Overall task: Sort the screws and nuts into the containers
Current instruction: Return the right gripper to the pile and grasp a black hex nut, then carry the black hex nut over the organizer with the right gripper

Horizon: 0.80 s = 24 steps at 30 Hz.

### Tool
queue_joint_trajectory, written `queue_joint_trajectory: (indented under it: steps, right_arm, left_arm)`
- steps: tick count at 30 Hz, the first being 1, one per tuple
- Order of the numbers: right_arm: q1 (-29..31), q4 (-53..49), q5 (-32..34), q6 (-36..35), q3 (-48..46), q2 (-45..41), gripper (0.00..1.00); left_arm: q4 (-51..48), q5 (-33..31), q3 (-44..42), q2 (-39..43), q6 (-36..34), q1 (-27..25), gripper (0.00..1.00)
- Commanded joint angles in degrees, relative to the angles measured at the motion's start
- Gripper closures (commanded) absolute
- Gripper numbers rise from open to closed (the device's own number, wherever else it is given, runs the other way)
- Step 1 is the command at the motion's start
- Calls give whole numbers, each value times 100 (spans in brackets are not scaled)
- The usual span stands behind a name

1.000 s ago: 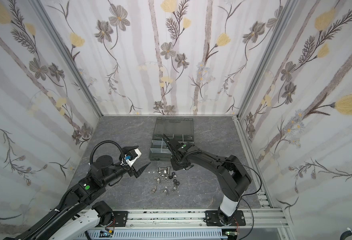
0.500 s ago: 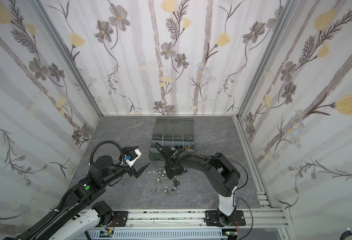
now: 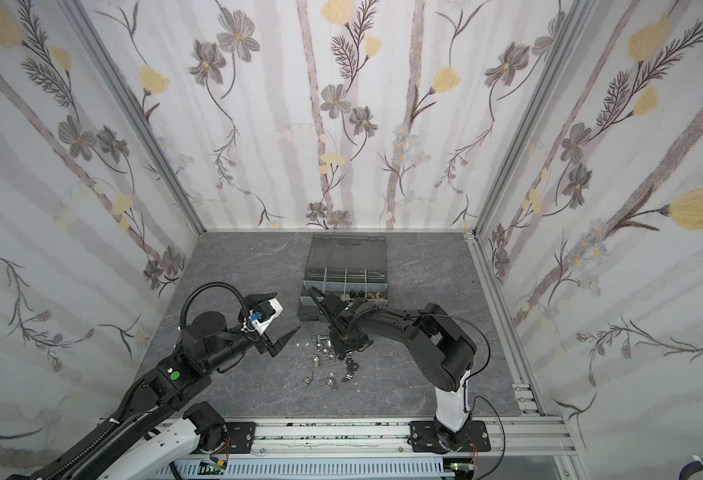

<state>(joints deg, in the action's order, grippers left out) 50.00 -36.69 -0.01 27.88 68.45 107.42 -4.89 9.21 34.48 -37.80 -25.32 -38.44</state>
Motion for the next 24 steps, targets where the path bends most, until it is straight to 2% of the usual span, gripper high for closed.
queue_joint_trajectory:
  steps: [1, 8, 11, 18, 24]
  right_arm:
    - [-5, -143, 58, -20, -59, -8, 75]
    - [-258, -154, 71, -149, 195, -305, 79]
    - [-664, -253, 72, -294, 434, -360, 80]
    - [-1172, -614, 292, -854, 1473, -138, 80]
    - [-1458, -900, 536, -1201, 2664, 544, 80]
  left_arm:
    - [150, 17, -14, 2, -61, 2, 0]
    - [139, 19, 6, 1, -69, 3, 0]
    - [135, 13, 22, 6, -79, 1, 0]
    - [90, -8, 38, 11, -87, -6, 0]
    - [114, -31, 32, -13, -96, -6, 0]
